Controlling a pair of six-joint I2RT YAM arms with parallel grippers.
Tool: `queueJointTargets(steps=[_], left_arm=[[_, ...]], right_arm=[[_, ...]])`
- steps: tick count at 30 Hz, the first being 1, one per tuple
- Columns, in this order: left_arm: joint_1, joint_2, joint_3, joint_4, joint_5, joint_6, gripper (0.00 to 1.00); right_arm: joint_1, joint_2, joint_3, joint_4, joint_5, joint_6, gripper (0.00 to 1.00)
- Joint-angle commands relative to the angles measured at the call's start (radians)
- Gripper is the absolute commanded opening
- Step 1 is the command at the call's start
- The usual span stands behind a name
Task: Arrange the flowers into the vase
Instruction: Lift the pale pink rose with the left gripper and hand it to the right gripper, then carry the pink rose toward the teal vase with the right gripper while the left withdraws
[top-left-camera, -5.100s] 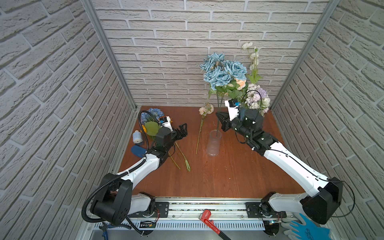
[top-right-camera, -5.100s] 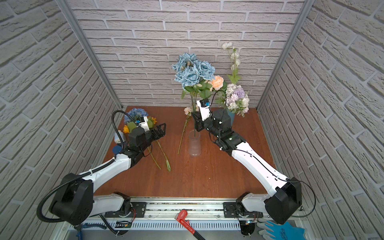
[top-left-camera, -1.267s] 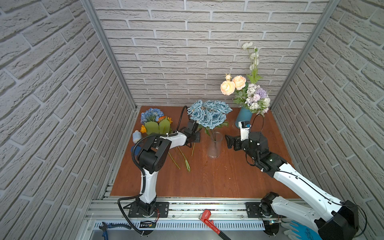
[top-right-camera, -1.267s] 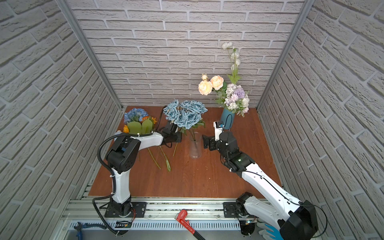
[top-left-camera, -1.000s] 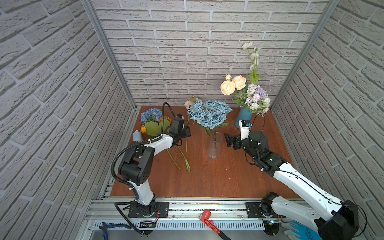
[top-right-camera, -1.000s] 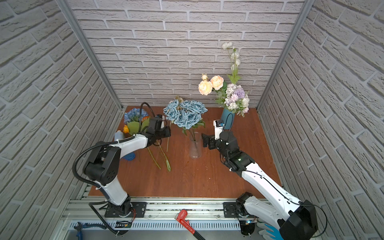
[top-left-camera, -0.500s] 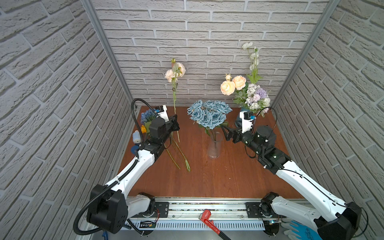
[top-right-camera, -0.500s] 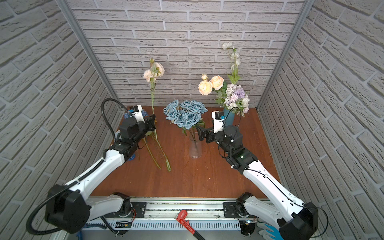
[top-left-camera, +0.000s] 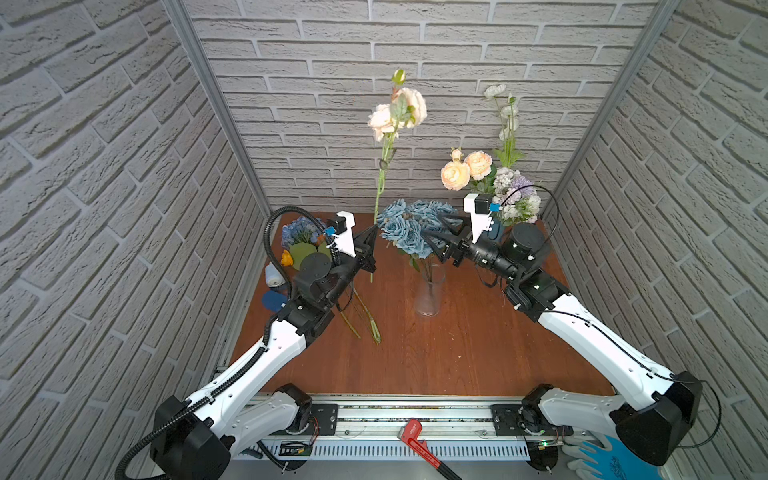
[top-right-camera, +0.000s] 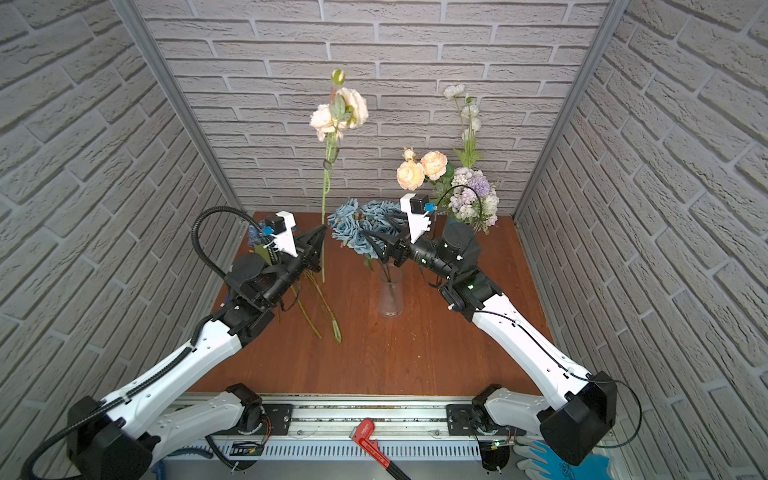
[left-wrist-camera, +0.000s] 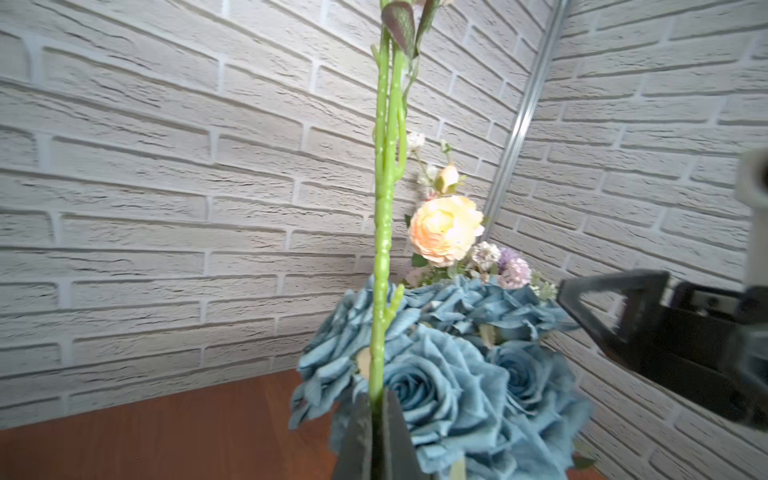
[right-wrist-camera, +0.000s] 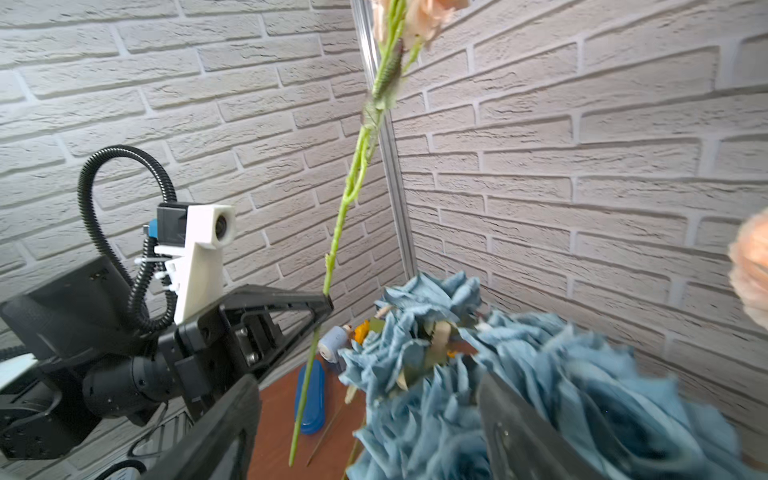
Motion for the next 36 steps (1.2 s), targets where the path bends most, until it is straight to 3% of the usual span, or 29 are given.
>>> queueJointTargets(steps=[1, 8, 18, 24, 28, 30, 31, 32, 34, 36], left_arm=[[-0.035, 0.013, 0.022, 0.122, 0.092, 0.074, 0.00], [-0.085, 0.053, 0.032, 0.171, 0.201, 0.086, 0.00], [-0.110, 0.064, 0.032, 0.194, 0.245, 0.080, 0.00], [-0.113, 0.062, 0.025, 0.207, 0.250, 0.080, 0.00], [-0.113, 0.067, 0.025, 0.206, 0.247, 0.079, 0.00], [-0.113, 0.069, 0.028, 0.203, 0.246, 0.079, 0.00], [-0.113, 0.071, 0.029, 0.199, 0.243, 0.079, 0.04], [-0.113, 0.072, 0.029, 0.196, 0.236, 0.079, 0.31], [-0.113, 0.071, 0.022, 0.190, 0.196, 0.073, 0.94], [-0.113, 0.059, 0.014, 0.159, 0.134, 0.072, 0.98]], right_arm=[[0.014, 0.020, 0.040, 0.125, -0.080, 0.040, 0.78], [0.017, 0.074, 0.075, 0.197, -0.088, 0.071, 0.73], [0.017, 0.117, 0.063, 0.266, -0.078, 0.122, 0.64], [0.017, 0.127, 0.063, 0.280, -0.104, 0.147, 0.34], [0.018, 0.128, 0.064, 0.282, -0.124, 0.163, 0.07], [0.018, 0.124, 0.063, 0.280, -0.128, 0.167, 0.06], [0.017, 0.120, 0.061, 0.280, -0.128, 0.169, 0.06], [0.016, 0.116, 0.059, 0.278, -0.128, 0.168, 0.06], [0.018, 0.101, 0.055, 0.259, -0.124, 0.157, 0.06], [0.017, 0.077, 0.050, 0.208, -0.111, 0.122, 0.06]])
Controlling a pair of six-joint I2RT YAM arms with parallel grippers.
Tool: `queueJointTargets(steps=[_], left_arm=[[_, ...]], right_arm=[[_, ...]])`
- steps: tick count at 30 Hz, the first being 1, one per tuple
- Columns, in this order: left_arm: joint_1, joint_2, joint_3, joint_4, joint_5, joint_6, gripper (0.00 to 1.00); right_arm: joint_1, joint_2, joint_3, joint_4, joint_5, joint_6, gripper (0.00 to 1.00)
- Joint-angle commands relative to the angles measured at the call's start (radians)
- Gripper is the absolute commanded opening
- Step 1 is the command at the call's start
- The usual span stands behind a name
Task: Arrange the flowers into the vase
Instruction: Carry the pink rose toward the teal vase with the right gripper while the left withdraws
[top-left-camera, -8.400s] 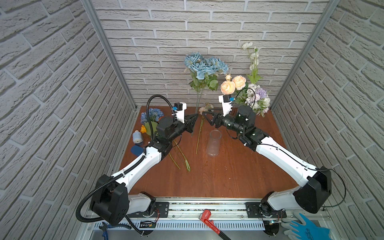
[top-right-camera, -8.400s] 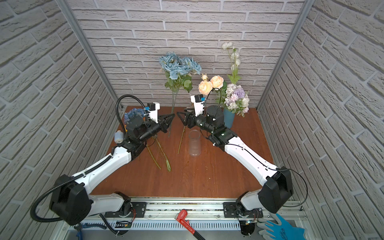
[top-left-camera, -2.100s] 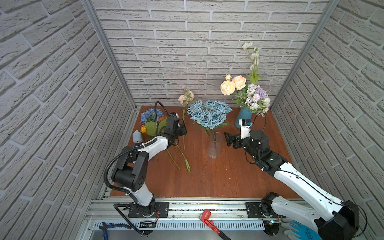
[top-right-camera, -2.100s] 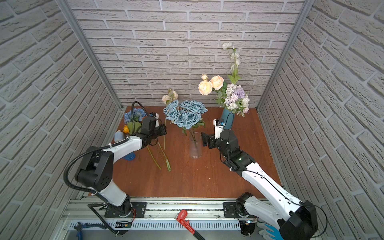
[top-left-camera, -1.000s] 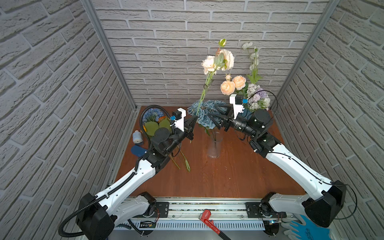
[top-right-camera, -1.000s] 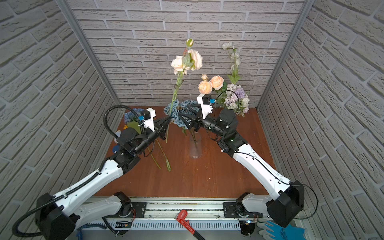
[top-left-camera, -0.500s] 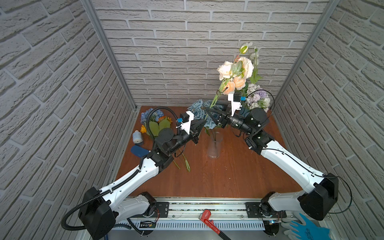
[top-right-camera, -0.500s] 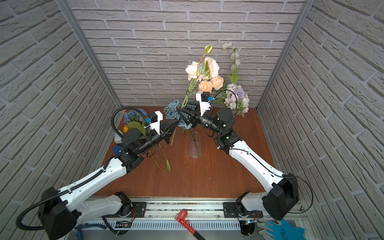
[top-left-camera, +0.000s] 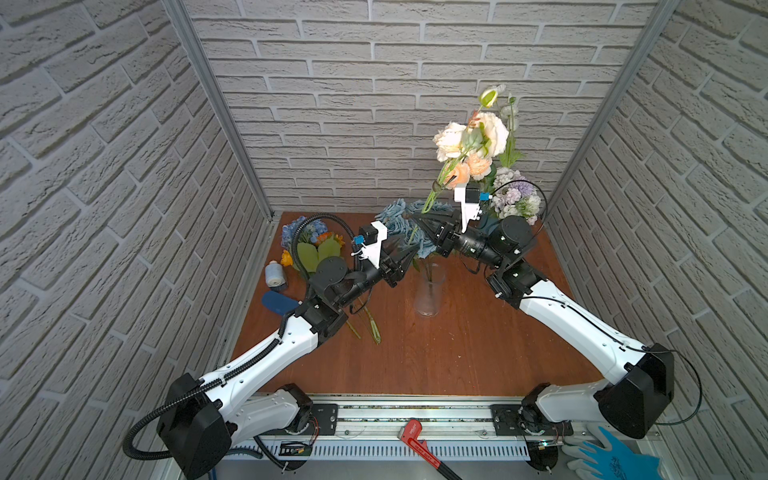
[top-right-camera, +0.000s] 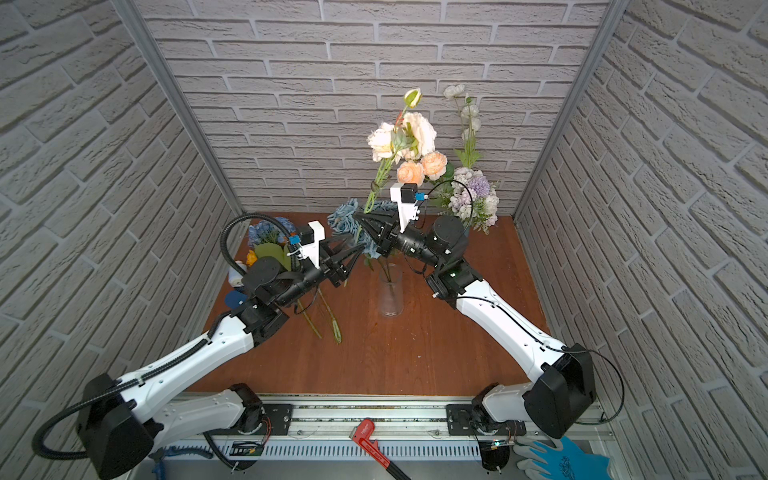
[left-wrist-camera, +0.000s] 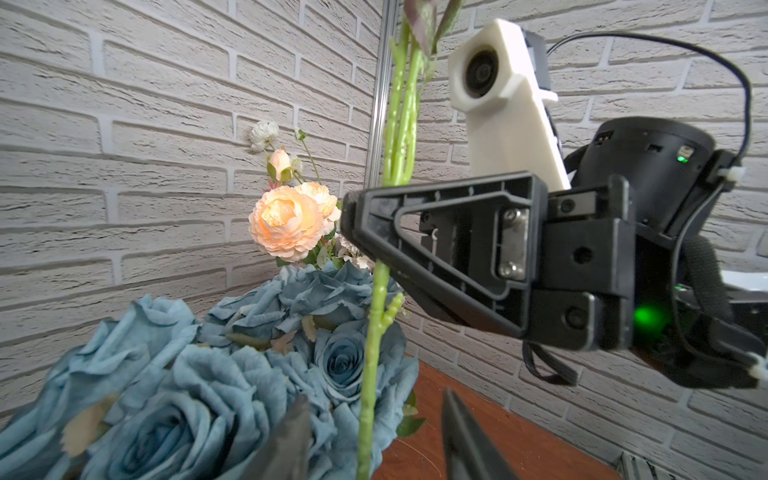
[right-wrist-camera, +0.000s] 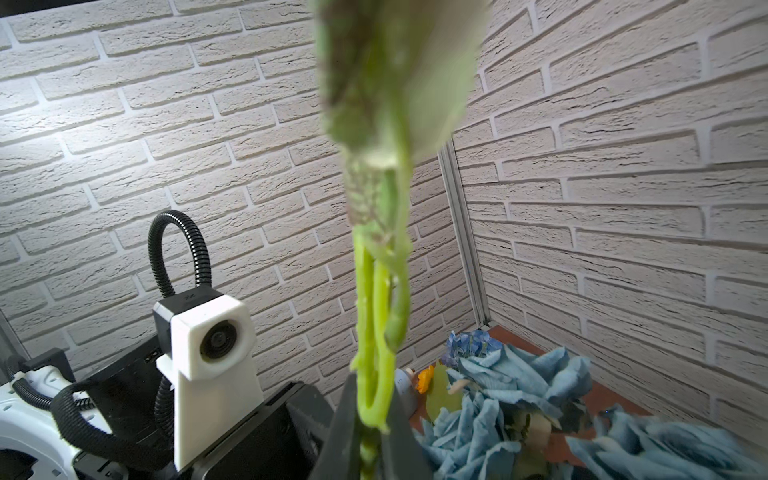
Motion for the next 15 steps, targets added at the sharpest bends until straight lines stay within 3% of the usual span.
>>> queueJointTargets(steps=[1, 7, 15], left_arm=[[-0.004, -0.028, -0.004, 0.025, -0.111, 0.006, 0.98], [0.062, -0.087, -0.076, -0.057, -0.320, -0.044, 0.98], [0.195, -0.041, -0.182, -0.057, -0.466, -0.311, 0.98]], right_arm=[[0.002, -0.068, -0.006, -0.038, 0.017, -0.057, 0.06], [0.002, -0.194, -0.040, -0.311, 0.125, -0.203, 0.06], [0.000, -0.341, -0.091, -0.548, 0.363, -0.323, 0.06]])
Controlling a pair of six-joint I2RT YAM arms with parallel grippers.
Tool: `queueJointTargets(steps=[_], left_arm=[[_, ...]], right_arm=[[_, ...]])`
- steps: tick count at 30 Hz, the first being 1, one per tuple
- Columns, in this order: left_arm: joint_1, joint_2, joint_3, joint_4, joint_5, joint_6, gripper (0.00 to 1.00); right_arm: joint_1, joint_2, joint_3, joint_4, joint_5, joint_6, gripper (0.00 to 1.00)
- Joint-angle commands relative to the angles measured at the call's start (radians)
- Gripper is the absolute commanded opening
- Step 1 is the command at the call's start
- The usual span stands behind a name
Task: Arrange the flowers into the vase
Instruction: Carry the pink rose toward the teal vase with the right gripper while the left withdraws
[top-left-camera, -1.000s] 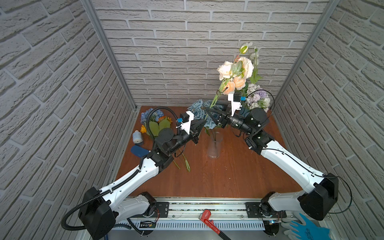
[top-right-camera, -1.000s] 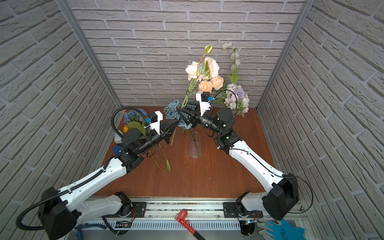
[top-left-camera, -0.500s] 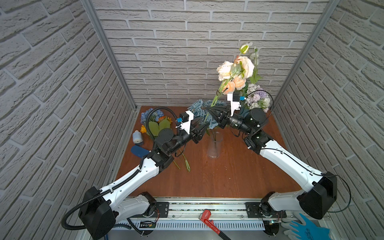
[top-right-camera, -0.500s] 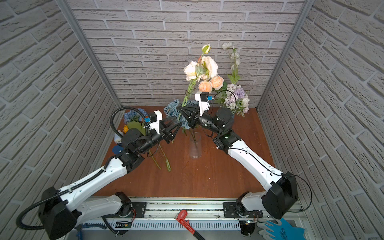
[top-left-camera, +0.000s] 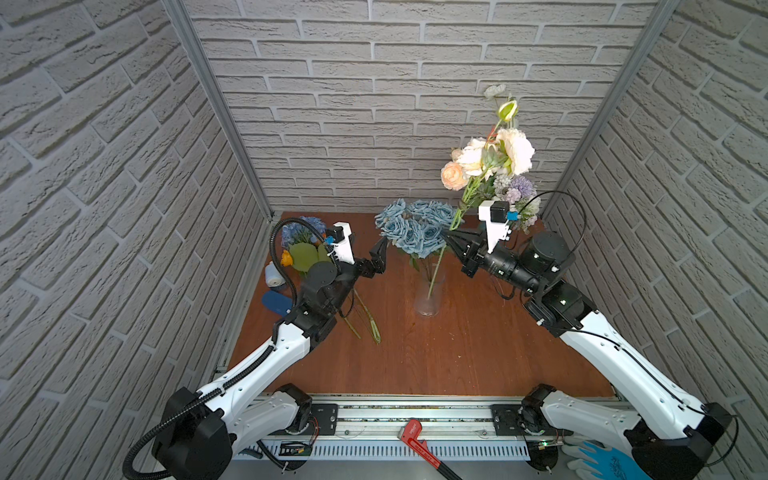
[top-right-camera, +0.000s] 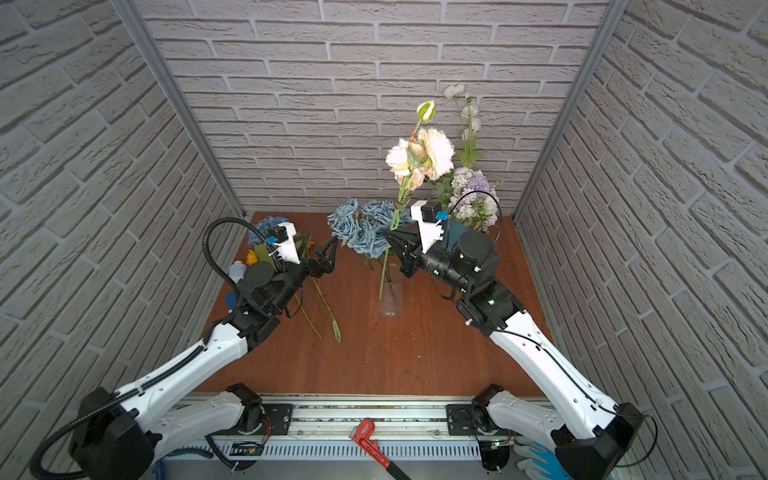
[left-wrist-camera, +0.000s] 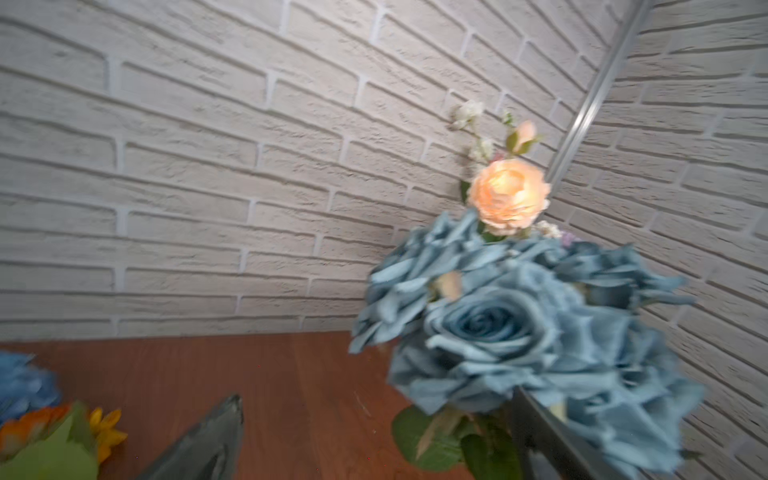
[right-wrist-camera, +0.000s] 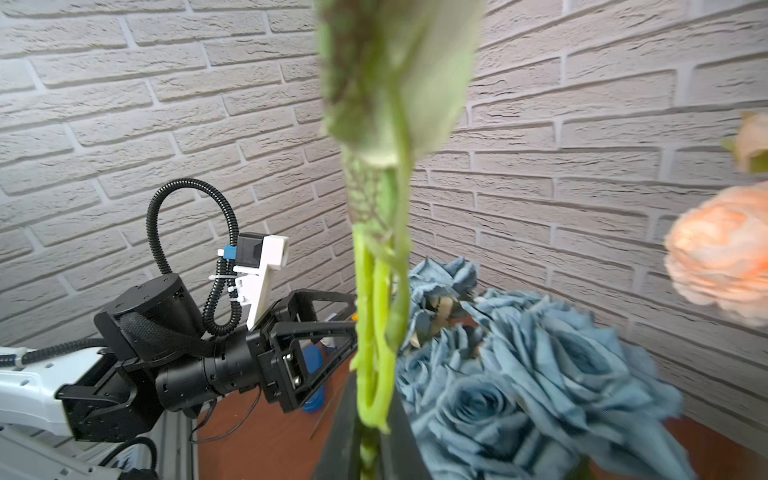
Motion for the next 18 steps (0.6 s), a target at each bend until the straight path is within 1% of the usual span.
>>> queueJointTargets(steps=[1, 3, 5, 14, 18], left_arm=[[0.055, 0.023, -0.039, -0.002, -0.109, -0.181, 0.98], [0.091, 0.045, -0.056, -0.002, -0.095, -0.249, 0.98], [0.108, 0.072, -0.071, 0.020, -0.070, -0.289, 0.98], [0.110, 0.137, -0.058, 0.013, 0.001, -0.311, 0.98], [0.110, 0.151, -0.057, 0.009, 0.015, -0.316, 0.98]], right_arm=[[0.001, -0.040, -0.024, -0.099, 0.163, -0.094, 0.06], [0.000, -0.045, -0.023, -0.100, 0.215, -0.116, 0.06], [0.000, -0.034, -0.020, -0.067, 0.242, -0.131, 0.06], [0.000, 0.087, -0.019, 0.155, 0.198, -0.204, 0.06], [0.001, 0.108, -0.010, 0.191, 0.193, -0.225, 0.06]])
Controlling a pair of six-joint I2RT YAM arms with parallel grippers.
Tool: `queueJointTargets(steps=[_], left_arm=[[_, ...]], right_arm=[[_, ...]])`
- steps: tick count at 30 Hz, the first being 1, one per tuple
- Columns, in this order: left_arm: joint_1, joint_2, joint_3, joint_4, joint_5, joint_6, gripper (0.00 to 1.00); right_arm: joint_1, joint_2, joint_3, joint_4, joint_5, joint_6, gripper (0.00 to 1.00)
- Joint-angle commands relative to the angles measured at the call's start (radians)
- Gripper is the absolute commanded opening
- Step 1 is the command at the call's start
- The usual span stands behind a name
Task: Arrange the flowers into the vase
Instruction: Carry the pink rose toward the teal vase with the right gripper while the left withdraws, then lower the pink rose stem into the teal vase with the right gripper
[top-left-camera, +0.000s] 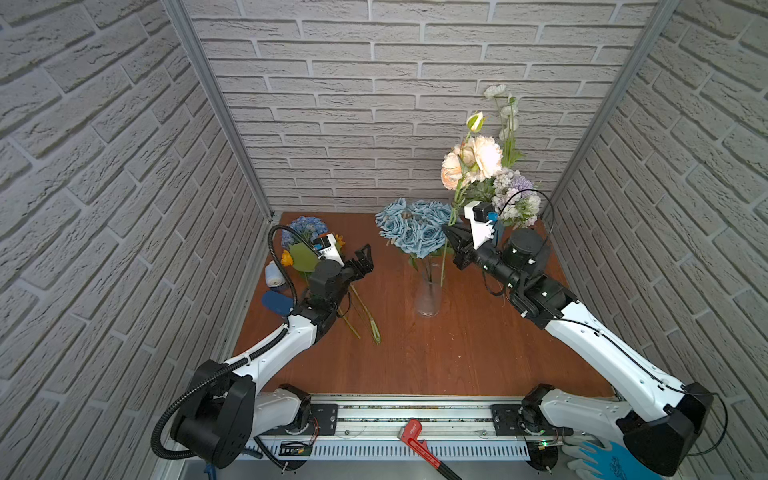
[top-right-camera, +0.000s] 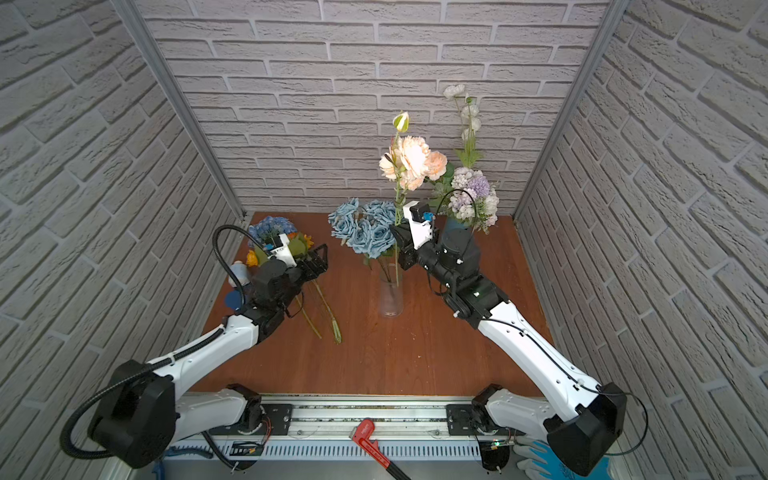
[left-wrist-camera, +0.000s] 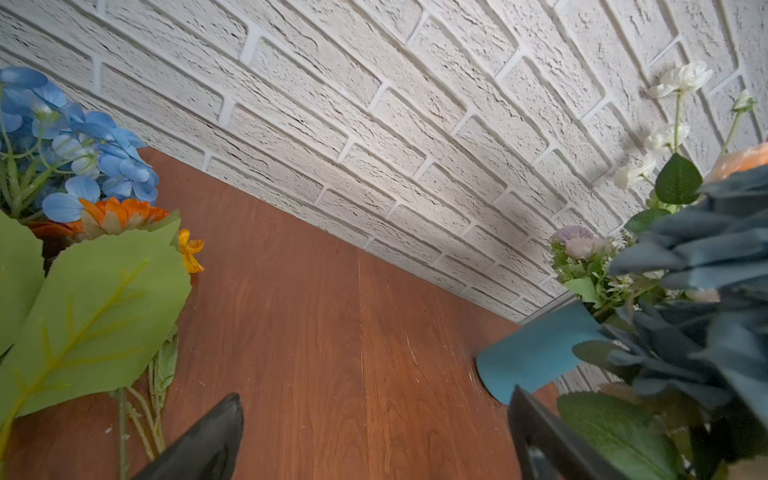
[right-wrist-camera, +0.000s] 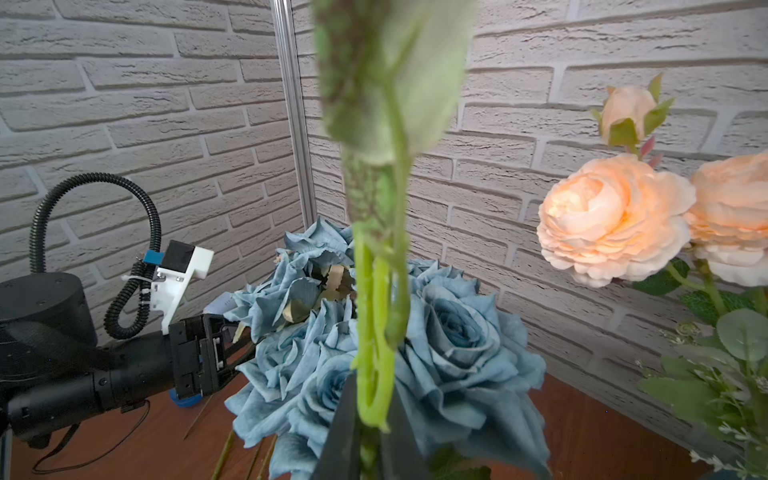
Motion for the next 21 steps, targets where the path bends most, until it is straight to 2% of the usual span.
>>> queueJointTargets(steps=[1, 8, 21], left_arm=[[0.000, 0.012, 0.009, 0.035, 0.024, -0.014, 0.98], [0.001, 0.048, 0.028, 0.042, 0.055, -0.023, 0.98], [0.001, 0.077, 0.044, 0.044, 0.080, -0.027, 0.98]], right_arm=[[0.002, -0.009, 0.012, 0.131, -0.006, -0.042, 0.06], [0.001, -0.005, 0.048, 0.140, -0.014, -0.063, 0.06], [0.001, -0.002, 0.020, 0.160, -0.019, -0.054, 0.06]])
